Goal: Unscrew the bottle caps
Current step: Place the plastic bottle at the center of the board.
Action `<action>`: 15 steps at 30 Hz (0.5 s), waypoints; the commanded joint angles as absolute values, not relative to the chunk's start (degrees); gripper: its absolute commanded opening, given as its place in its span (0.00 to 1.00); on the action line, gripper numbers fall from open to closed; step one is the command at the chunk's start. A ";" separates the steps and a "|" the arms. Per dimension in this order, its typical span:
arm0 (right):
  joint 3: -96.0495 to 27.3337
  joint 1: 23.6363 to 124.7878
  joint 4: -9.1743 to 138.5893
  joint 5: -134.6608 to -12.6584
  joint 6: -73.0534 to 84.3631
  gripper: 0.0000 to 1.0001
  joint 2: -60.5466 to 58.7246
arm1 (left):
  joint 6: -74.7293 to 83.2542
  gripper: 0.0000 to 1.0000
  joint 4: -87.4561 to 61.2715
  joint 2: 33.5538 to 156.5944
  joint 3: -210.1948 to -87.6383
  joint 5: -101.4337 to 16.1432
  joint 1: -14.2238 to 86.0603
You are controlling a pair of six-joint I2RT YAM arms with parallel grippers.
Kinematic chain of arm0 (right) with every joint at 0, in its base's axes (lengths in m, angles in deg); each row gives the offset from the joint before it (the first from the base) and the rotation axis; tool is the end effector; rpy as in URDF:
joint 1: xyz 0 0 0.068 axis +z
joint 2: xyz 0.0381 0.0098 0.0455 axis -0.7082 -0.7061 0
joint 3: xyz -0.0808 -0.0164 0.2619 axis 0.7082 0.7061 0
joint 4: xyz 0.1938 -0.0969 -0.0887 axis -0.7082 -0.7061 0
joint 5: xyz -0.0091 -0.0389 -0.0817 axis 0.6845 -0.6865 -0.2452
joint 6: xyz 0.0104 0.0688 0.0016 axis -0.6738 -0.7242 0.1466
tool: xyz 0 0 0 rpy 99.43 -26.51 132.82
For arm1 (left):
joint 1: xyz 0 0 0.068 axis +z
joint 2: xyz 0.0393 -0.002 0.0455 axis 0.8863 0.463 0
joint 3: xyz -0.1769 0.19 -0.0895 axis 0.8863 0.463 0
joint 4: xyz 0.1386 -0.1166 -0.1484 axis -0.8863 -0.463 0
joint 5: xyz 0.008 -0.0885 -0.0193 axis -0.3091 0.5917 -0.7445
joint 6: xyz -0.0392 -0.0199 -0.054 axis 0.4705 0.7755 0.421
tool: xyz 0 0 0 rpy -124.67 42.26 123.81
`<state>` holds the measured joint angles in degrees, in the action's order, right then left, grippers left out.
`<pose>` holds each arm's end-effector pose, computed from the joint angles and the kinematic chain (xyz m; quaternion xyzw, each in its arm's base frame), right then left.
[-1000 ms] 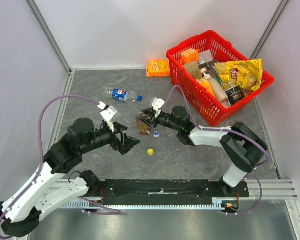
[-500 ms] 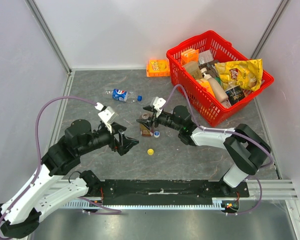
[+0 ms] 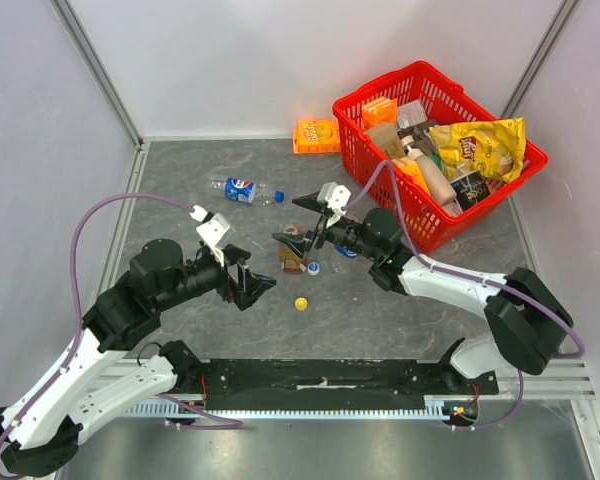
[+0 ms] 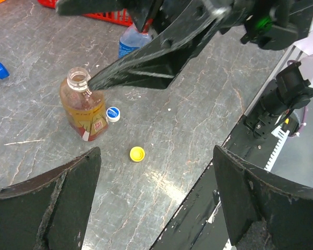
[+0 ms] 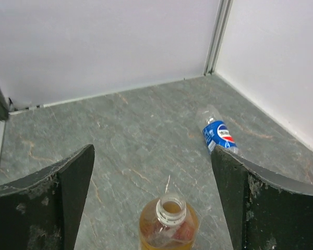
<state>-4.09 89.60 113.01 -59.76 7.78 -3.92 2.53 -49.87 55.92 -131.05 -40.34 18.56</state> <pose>0.2160 0.2415 0.3096 -0.3509 0.5515 0.4213 0.6286 0.0766 -0.0880 0.3573 0.2861 0.7475 -0.3346 0.4974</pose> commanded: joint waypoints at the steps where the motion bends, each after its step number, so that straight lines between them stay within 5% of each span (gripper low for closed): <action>1: -6.27 89.82 112.68 -61.95 4.30 0.98 2.64 | -1.77 0.92 -49.91 56.32 -132.82 -42.64 18.56; 15: -2.15 89.73 98.97 -68.73 3.33 0.98 20.74 | -6.96 0.93 -51.85 69.57 -137.47 -64.51 18.47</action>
<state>-3.85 89.60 101.66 -66.32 4.90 16.03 -3.20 -51.16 65.10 -133.76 -54.39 18.56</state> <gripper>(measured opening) 0.981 0.925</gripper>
